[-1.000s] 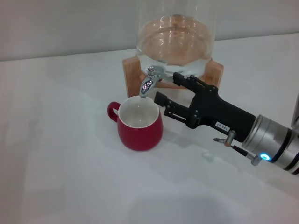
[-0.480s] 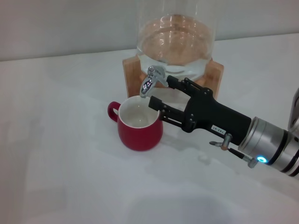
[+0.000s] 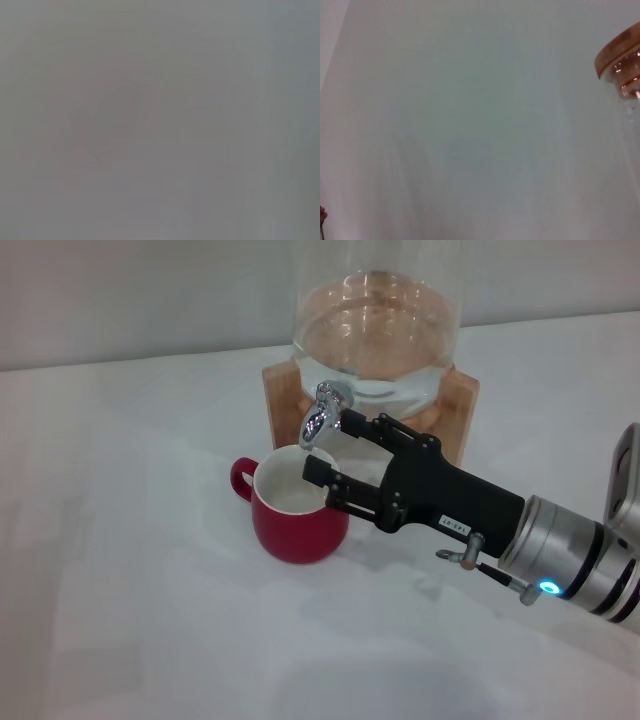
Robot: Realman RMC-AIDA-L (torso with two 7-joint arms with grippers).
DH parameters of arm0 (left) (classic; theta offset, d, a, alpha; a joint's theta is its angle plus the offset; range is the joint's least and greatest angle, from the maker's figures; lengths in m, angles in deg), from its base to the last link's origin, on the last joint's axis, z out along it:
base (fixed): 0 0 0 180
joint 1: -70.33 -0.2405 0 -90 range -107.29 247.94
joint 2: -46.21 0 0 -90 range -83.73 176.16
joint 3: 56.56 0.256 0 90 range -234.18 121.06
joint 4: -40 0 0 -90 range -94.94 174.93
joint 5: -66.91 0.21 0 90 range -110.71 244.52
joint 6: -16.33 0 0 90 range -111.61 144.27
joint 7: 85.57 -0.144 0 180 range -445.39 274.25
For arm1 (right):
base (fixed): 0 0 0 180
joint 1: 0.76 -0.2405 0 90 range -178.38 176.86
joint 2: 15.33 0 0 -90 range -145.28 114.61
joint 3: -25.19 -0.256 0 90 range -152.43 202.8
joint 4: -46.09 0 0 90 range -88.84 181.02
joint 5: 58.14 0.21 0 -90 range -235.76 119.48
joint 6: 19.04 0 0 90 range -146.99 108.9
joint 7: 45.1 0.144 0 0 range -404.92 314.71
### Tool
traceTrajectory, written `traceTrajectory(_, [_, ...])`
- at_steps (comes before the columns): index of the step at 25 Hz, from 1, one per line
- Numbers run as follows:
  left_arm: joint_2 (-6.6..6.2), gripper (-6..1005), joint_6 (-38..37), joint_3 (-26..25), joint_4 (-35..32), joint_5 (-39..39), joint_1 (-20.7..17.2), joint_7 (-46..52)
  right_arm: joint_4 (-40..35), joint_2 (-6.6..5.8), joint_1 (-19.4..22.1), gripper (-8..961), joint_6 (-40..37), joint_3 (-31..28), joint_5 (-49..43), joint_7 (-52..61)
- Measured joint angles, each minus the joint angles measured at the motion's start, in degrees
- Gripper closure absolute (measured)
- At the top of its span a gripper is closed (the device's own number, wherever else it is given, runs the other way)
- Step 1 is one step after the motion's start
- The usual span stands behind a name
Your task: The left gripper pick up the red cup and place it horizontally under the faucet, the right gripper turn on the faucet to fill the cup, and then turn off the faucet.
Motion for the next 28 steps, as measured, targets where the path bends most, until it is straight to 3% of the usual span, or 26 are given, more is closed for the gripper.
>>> traceTrajectory(18, [0.0,121,0.01,0.0,0.0,0.0,-0.2,-0.15,-0.02,-0.17,0.73,159,-0.23,-0.98,0.37,-0.02])
traceTrajectory(28, [0.0,122,0.01,0.0,0.0,-0.31,-0.2,-0.25,0.61,-0.47,3.56,160,-4.05,-2.87,0.28,-0.07])
